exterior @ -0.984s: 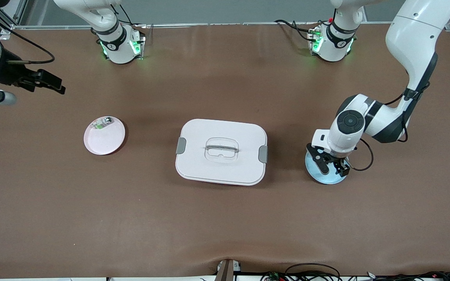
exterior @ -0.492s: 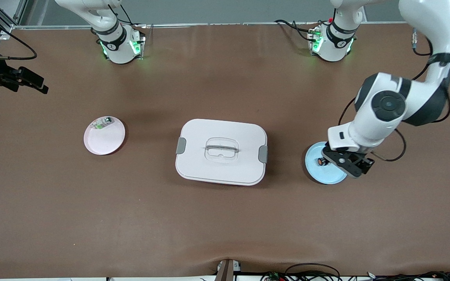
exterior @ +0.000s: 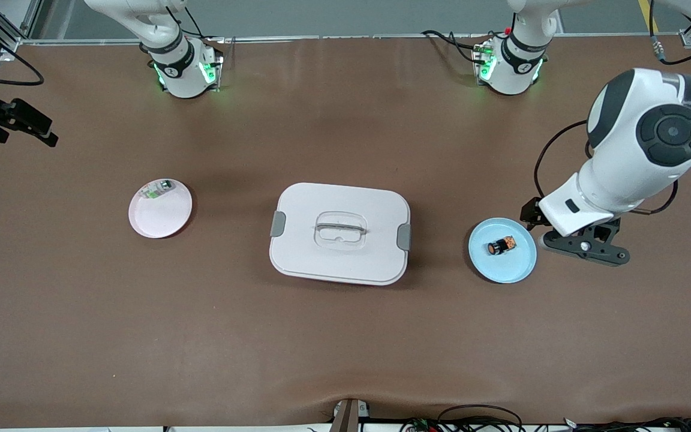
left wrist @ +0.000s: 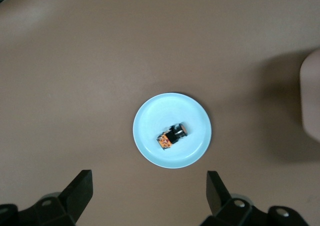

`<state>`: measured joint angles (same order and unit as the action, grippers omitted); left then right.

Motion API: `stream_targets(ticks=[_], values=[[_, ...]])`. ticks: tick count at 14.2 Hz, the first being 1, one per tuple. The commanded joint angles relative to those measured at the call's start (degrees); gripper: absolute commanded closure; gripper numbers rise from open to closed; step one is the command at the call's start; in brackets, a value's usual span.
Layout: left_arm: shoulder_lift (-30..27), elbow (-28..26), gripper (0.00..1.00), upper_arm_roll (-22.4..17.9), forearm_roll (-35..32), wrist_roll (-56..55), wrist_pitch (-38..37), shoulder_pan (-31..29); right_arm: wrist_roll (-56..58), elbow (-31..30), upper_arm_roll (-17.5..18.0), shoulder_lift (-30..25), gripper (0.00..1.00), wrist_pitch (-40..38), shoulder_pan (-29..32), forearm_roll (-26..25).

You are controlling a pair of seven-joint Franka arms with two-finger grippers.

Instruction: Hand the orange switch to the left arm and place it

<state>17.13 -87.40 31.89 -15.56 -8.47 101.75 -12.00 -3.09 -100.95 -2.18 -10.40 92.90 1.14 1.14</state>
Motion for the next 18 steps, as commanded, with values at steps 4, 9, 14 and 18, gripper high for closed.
stream_targets(ticks=[4,9,14,18], values=[[-6.5,2.13,0.0,0.28,2.71,-4.72,-5.67,-1.7,0.11,6.82,0.68,2.57,0.0,-0.17,1.15,-0.96],[-13.33,2.85,0.0,-10.48,11.32,-3.75,-13.13,1.51,-0.16,6.91,0.77,3.36,0.0,-0.17,1.06,-0.78],[-18.62,0.75,0.0,-22.02,13.1,-3.75,-17.1,11.99,0.46,7.09,0.68,3.45,0.0,-0.17,1.24,-0.87],[-21.96,-2.5,0.0,-23.36,13.27,-3.92,-17.55,13.06,0.46,7.09,0.77,3.54,0.0,-0.09,0.97,-0.7]])
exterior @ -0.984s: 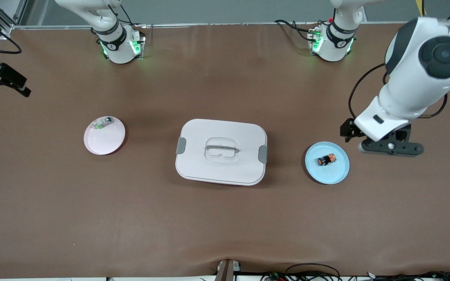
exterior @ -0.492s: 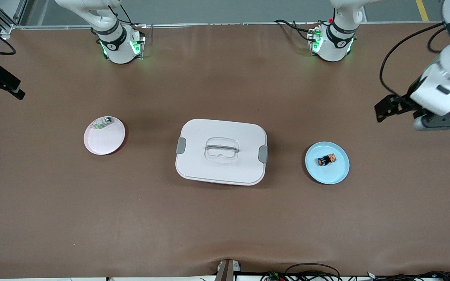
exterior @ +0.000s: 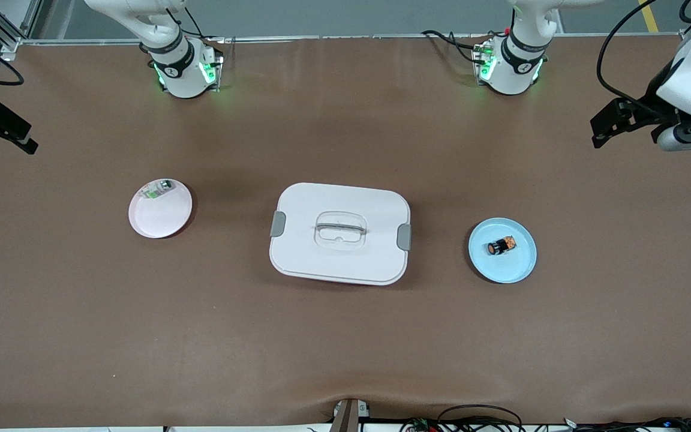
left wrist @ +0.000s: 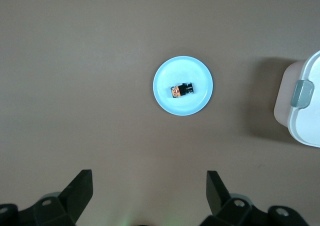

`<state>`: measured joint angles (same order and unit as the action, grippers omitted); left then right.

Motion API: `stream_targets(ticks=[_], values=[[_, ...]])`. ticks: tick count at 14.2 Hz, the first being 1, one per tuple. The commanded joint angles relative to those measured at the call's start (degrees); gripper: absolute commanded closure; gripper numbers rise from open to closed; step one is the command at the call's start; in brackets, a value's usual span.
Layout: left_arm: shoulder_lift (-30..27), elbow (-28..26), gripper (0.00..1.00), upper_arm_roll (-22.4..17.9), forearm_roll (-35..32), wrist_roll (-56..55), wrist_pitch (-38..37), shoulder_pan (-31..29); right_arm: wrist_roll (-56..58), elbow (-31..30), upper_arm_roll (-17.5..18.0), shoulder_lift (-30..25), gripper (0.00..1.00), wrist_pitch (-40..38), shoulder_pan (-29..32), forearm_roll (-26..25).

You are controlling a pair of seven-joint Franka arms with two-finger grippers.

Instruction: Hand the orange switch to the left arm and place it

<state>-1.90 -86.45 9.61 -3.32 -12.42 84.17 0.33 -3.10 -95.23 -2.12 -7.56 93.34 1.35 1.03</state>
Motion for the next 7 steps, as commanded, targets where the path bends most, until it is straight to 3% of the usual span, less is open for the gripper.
stream_targets(ticks=[1,7], values=[[-3.81,-4.25,0.0,-1.17,1.65,0.03,0.12,0.72,0.46,1.36,0.71,0.7,0.0,-0.53,0.84,-0.59],[-3.73,-3.64,0.0,-3.28,4.73,0.12,0.12,0.63,0.37,1.53,0.62,1.58,0.0,-0.53,1.28,-0.06]])
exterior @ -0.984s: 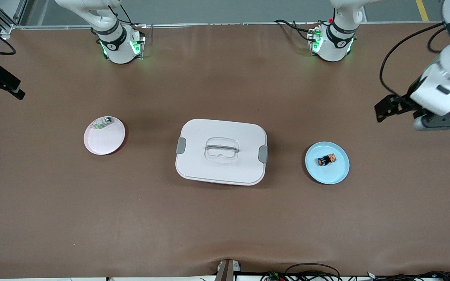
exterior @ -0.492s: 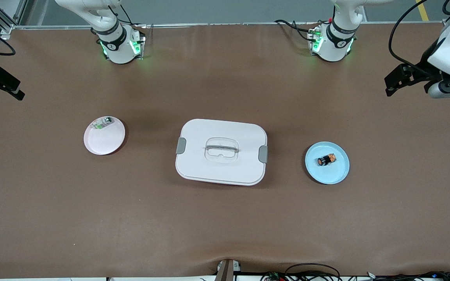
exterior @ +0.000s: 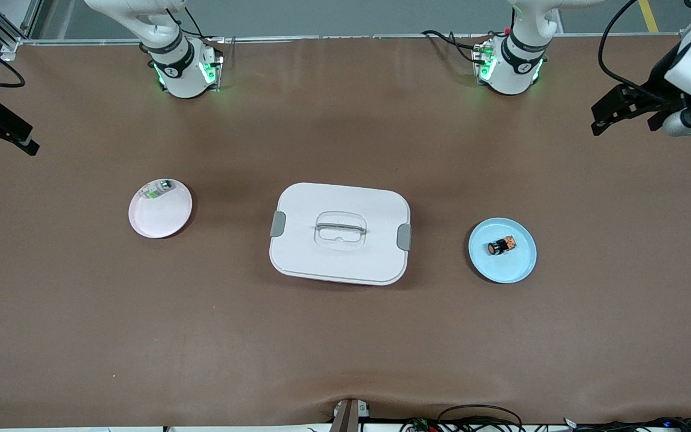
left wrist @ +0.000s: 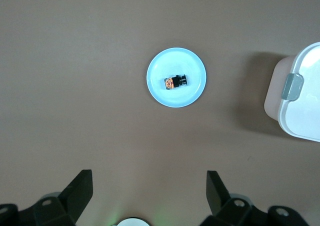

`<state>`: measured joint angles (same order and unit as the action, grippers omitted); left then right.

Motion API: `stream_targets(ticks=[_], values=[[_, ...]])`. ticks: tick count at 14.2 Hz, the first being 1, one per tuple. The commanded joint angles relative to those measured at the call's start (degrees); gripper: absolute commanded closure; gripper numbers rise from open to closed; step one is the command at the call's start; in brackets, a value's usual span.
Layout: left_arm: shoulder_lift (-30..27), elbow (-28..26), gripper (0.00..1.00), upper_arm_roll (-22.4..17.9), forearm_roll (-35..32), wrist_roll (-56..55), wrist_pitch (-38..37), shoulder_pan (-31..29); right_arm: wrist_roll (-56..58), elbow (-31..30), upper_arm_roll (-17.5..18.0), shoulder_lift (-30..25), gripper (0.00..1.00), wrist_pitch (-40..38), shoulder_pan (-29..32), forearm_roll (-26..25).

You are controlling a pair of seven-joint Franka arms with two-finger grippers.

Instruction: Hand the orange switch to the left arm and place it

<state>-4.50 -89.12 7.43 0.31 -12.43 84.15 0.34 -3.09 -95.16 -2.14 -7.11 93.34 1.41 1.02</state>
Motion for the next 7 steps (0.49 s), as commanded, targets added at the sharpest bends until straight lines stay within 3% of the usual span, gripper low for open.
stream_targets(ticks=[1,7], values=[[-0.86,-0.01,0.0,-1.1,0.75,0.13,0.14,0.63,0.19,1.56,0.65,1.14,0.0,-0.53,1.4,-0.06],[-0.77,0.53,0.0,-0.57,-0.39,-0.4,-0.74,0.63,-0.07,1.73,0.65,1.22,0.0,-0.53,1.4,0.03]])
